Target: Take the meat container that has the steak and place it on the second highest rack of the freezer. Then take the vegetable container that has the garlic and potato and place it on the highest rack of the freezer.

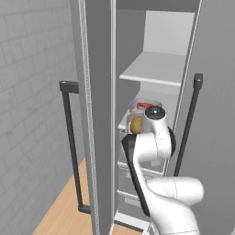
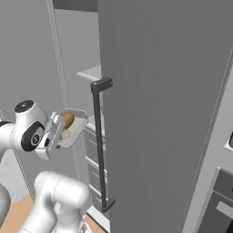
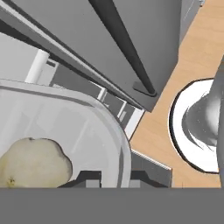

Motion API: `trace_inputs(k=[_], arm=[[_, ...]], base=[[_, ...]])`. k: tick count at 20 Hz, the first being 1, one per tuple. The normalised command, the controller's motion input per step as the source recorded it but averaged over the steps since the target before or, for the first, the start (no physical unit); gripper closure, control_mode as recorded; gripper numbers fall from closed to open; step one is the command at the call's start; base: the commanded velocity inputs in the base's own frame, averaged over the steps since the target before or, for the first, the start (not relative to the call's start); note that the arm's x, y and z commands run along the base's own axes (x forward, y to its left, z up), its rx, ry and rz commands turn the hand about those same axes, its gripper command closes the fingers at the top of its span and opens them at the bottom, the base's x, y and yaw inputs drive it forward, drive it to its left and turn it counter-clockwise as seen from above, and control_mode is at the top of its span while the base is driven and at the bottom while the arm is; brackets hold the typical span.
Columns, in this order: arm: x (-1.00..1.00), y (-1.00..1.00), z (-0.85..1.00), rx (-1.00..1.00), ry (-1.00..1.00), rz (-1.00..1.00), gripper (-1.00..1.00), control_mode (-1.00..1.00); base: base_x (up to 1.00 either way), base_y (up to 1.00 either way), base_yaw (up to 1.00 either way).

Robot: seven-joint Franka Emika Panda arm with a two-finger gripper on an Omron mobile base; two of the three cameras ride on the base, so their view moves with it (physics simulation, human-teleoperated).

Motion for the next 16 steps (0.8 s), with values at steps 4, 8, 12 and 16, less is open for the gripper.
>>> trace_inputs(k=[4, 8, 12, 16], arm=[[0.6, 0.35, 0.39, -0.22, 0.0, -0.24, 1.0, -1.0], [0.45, -0.17, 0.68, -0.01, -0.04, -0.24, 1.0, -1.0], [0.51, -0.18, 0.85, 0.01, -0.06, -0.18, 1.0, -1.0], [0.18, -0.36, 0.93, 0.08, -0.11, -0.13, 1.0, -1.0]], base=[[0.0, 0.0, 0.0], [0.0, 0.0, 0.0], [0.0, 0.0, 0.0], [0.0, 0.0, 0.0]])
